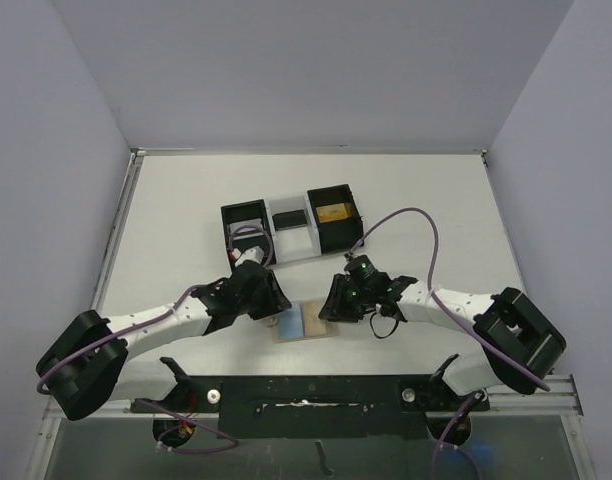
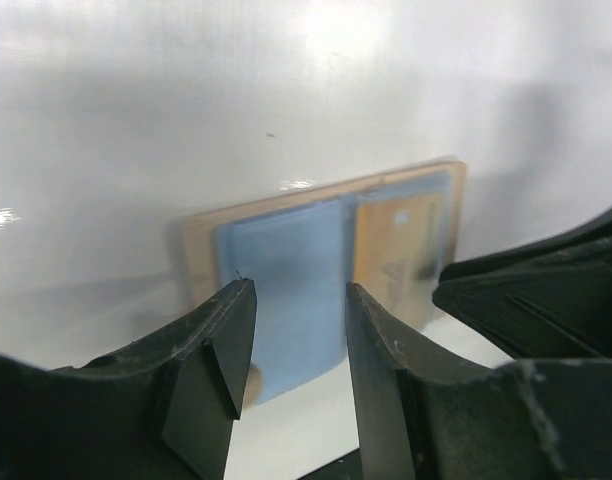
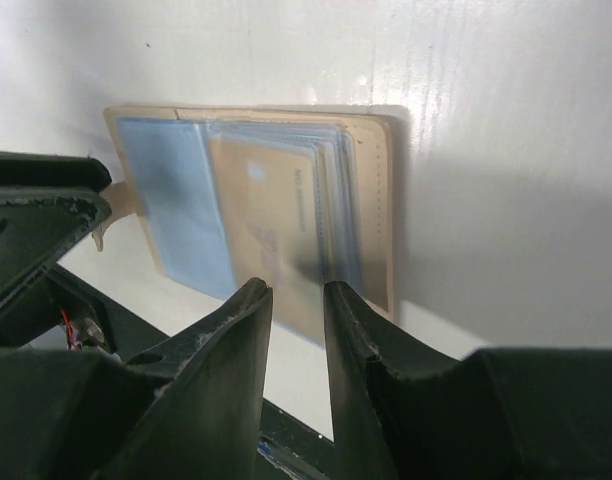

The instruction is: Take the credit cards out of the card holder

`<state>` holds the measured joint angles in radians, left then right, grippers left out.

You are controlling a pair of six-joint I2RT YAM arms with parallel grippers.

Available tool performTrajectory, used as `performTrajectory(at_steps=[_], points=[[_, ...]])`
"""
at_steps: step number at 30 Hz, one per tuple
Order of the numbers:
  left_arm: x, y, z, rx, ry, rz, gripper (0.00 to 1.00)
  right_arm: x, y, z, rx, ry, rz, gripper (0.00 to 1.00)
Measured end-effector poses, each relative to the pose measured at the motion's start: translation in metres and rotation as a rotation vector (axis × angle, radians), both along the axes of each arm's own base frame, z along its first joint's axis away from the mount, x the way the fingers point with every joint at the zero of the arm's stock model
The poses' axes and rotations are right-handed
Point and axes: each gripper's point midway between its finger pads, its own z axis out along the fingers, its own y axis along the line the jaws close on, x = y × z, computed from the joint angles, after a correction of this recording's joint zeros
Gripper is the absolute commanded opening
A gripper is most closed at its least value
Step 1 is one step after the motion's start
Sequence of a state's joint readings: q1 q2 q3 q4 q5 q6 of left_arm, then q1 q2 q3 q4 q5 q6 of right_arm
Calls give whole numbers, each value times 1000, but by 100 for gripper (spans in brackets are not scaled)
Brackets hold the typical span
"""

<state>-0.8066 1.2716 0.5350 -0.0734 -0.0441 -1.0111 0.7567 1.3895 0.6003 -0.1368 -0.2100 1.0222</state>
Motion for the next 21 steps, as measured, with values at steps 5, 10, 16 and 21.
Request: performTrajectory(at_steps=[5,10,16,21], points=[[1,23,-10,68,20,36,41,1,7,0,-16,-6,24,29],[-11,29,-25,91,65,16,37,3,10,1,-26,-8,29,30],[-12,24,-28,73,76,-2,30,3,4,-4,-82,2,18,33],[-13,23,-29,72,81,-9,23,3,3,-2,-114,-9,16,35]])
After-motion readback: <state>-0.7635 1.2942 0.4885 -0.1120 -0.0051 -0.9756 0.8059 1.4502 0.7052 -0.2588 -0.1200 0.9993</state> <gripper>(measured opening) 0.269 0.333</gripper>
